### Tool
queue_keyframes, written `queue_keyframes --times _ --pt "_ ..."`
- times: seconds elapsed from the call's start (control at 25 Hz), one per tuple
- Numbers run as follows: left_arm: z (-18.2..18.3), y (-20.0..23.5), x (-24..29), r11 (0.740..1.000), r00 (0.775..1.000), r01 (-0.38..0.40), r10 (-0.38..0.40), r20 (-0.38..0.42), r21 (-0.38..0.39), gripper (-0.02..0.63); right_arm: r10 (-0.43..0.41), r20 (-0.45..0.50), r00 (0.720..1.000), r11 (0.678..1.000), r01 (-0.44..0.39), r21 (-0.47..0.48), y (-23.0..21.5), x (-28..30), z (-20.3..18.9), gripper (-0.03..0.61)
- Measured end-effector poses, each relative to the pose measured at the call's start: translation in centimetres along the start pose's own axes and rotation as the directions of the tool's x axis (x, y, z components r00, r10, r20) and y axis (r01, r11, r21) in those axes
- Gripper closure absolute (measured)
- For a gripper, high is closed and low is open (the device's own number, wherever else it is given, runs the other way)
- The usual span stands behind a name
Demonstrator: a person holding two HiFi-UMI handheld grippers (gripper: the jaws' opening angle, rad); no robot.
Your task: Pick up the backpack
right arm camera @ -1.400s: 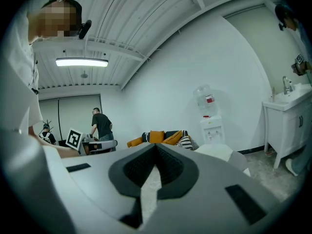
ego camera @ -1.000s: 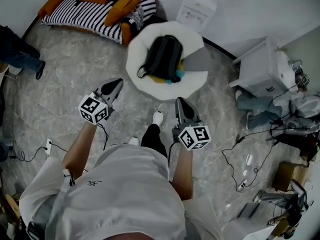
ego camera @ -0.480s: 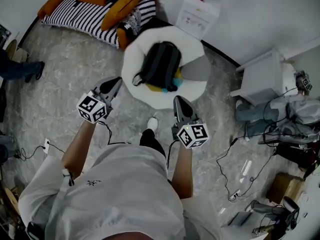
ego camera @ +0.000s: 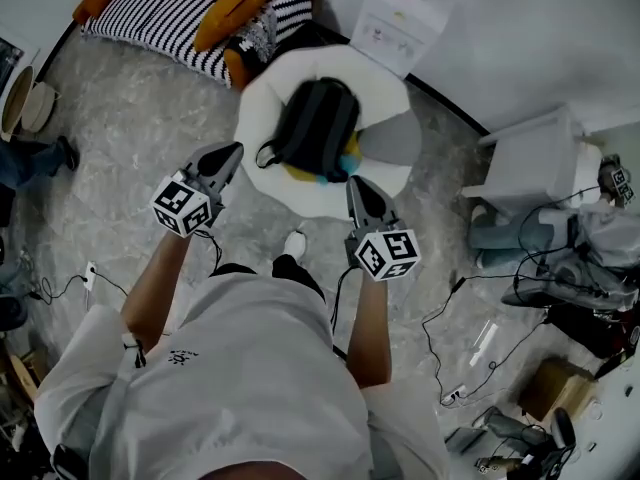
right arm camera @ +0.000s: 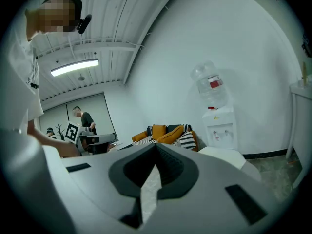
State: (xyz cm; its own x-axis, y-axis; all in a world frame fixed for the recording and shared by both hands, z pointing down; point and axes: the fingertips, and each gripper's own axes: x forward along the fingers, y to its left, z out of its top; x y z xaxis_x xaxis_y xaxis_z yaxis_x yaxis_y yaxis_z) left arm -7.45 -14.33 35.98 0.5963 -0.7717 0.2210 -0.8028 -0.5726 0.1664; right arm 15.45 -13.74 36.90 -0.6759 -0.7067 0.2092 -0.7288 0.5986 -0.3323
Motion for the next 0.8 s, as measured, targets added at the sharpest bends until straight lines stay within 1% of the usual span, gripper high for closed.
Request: queue_keyframes --times 0.24,0.36,0.52,0.8 --pt "-0.4 1.4 3.0 0.999 0.998 -0.051 0.051 -0.027 -0.003 0.612 0.036 -0.04 0.999 0.999 -0.036 0.0 -3.1 2.3 -0.2 0.571" --pt "-1.0 1.7 4.1 0.998 0.997 -0.055 0.055 -0.045 -0.001 0.612 0.047 -0.047 0.998 0.999 -0.047 0.002 -4.2 3.2 -0.3 0.571" --pt "-1.8 1.9 4.7 0.999 0.997 -0.039 0.038 -0.061 -0.005 0.612 0.047 -0.059 0.997 0.999 -0.047 0.001 -4.7 4.2 -1.0 0.571" --pt "-3.0 3.6 7.4 1.0 0.995 0.014 -0.016 -0.099 -0.013 0.612 0.024 -0.047 0.999 0.998 -0.021 0.062 -5.9 6.6 -1.5 0.571"
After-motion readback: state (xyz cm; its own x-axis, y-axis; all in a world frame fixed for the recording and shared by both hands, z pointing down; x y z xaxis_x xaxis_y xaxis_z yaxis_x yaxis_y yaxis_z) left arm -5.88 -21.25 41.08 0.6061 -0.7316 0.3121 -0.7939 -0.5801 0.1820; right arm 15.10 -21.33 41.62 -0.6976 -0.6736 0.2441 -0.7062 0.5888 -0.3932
